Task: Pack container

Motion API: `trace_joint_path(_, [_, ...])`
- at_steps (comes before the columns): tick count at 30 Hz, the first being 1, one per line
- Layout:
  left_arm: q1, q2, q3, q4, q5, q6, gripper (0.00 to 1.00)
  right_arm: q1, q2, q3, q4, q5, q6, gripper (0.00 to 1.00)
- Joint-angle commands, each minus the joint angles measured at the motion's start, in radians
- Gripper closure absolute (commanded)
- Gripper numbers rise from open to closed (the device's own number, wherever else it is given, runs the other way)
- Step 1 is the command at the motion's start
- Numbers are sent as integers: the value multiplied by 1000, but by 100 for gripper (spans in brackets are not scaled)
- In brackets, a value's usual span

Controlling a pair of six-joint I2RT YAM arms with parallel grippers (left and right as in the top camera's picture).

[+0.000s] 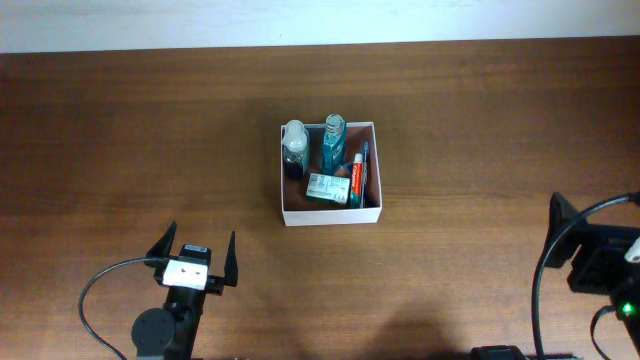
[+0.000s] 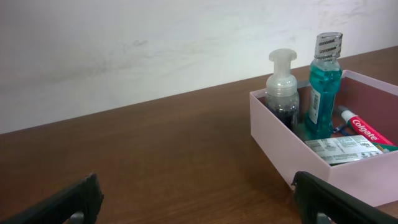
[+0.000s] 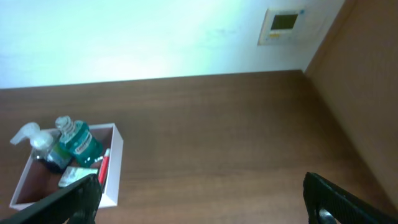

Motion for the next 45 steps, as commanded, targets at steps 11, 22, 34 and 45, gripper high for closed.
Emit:
trace_joint_path(11, [6, -9, -1, -9, 7, 11, 1, -5, -77, -156, 119, -66, -6, 1])
trace_joint_path(22, [6, -9, -1, -9, 7, 11, 1, -5, -456, -821, 632, -186, -6, 1])
trace_joint_path(34, [6, -9, -1, -9, 7, 11, 1, -4, -783, -1368, 1077, -263, -6, 1])
trace_joint_path(45, [6, -9, -1, -9, 7, 11, 1, -4, -866, -1590, 1332, -266, -6, 1])
